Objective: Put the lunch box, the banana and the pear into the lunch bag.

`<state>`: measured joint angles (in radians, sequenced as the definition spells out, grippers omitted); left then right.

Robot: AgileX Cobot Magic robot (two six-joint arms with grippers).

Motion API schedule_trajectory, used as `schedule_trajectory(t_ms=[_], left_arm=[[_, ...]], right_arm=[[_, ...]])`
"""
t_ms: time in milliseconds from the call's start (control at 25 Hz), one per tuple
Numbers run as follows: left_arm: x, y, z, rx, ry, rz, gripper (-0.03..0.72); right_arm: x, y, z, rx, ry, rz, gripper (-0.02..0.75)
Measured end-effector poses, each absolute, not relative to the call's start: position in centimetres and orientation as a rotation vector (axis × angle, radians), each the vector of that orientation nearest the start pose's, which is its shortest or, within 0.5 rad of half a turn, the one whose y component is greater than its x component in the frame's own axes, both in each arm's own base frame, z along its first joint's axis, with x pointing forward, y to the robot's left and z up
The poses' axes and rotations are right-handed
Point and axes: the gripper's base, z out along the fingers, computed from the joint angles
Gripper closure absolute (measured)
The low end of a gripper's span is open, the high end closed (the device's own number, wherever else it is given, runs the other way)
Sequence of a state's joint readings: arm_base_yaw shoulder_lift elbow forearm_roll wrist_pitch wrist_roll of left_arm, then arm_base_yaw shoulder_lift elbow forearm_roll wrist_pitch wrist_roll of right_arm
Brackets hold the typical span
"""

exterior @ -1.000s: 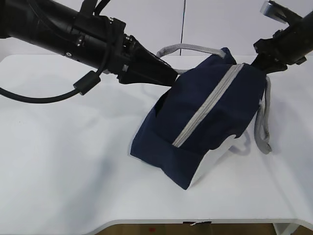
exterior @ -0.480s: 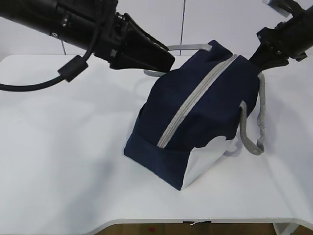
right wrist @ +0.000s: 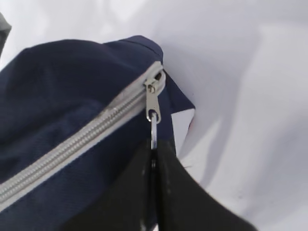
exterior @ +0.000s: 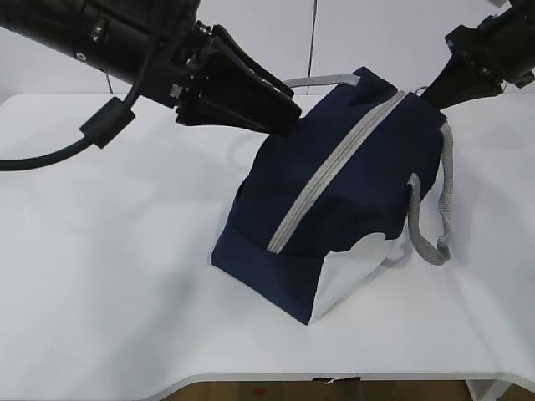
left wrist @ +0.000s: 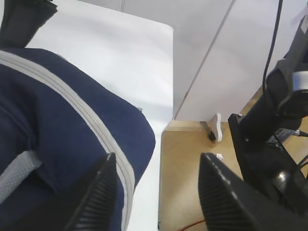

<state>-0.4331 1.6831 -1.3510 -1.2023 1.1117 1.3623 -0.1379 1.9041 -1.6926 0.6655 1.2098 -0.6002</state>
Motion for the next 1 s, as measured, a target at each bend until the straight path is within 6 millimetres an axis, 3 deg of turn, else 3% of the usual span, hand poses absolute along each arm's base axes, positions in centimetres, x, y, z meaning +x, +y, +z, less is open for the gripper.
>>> schedule_trajectory(t_ms=[440,760,1000], left_arm=[[27.2,-23.4,31.9,1.453,1.726,-1.149,0.267],[26.7,-24.0,31.9,1.476,1.719,-1.153,0.266],[26.3,-24.8,31.9,1.480,1.710,-1.141,0.265]], right_arm=[[38.4,-0.6,29.7,-0.379,2.654,0.636,0.731],[36.3,-0.5,31.5,-0.390,2.641,0.576,0.731],[34.6,-0.6,31.5,-0.383,2.676,0.543,0.731]])
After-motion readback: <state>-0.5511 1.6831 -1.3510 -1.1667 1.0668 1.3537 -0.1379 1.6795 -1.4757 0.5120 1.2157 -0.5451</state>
